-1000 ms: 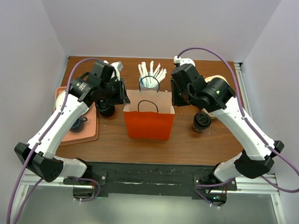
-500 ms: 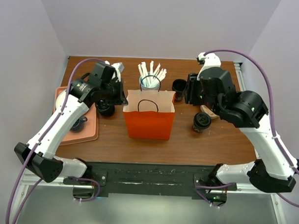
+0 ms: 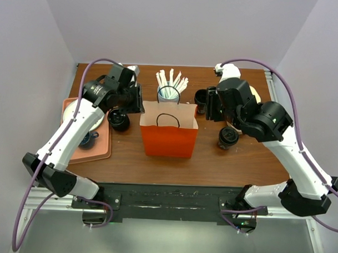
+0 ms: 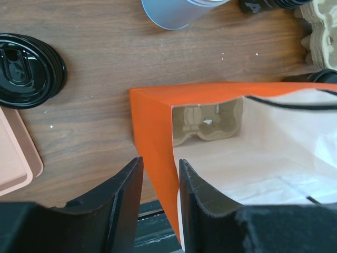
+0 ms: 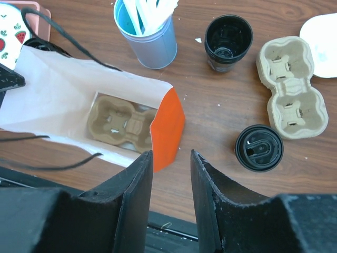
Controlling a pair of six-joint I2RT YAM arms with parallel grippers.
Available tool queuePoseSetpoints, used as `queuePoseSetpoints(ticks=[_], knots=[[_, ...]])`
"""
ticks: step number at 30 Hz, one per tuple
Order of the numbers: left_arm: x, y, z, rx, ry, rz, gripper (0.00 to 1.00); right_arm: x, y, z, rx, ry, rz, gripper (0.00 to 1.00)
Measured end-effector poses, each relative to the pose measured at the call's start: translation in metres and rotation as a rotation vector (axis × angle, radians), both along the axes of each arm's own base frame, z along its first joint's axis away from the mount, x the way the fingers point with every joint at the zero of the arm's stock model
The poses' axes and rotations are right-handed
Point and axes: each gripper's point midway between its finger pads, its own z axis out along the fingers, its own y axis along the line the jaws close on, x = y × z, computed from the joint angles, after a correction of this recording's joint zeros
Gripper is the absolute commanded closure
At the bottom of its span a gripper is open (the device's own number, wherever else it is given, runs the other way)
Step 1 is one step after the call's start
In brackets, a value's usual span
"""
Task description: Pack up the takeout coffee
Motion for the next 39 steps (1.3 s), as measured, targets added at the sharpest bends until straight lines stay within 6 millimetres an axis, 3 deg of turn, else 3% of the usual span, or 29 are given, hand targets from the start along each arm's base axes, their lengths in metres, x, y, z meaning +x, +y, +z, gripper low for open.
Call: queuePoseSetpoints(ticks=[6, 10, 15, 21, 26, 28, 34, 39], knots=[[0.011, -0.001, -0.007, 0.025, -0.008, 0.006, 0.56, 0.001, -0.001, -0.002, -0.012, -0.002, -0.007, 0.62], [0.018, -0.004, -0.007, 0.022, -0.021, 0.001, 0.58, 0.001, -0.001, -0.009, -0.026, 0.011, -0.006, 0.62], [0.024, -0.006, -0.005, 0.021, -0.032, 0.003, 0.74, 0.002, -0.001, -0.011, -0.041, 0.013, 0.0, 0.62], [0.027, -0.007, -0.007, 0.025, -0.031, 0.005, 0.85, 0.003, -0.002, -0.019, -0.057, 0.026, -0.005, 0.62], [0.027, -0.007, -0.008, 0.028, -0.032, 0.002, 0.85, 0.007, -0.008, -0.031, -0.074, 0.052, -0.028, 0.62], [0.027, -0.007, -0.008, 0.029, -0.031, 0.0, 0.96, 0.01, -0.011, -0.037, -0.08, 0.07, -0.042, 0.62], [0.025, -0.008, -0.008, 0.03, -0.032, -0.025, 1.0, 0.03, -0.035, -0.059, -0.083, 0.127, -0.133, 0.6], [0.024, -0.015, -0.001, -0.001, -0.056, -0.07, 1.0, 0.056, -0.092, -0.089, -0.099, 0.202, -0.309, 0.5]])
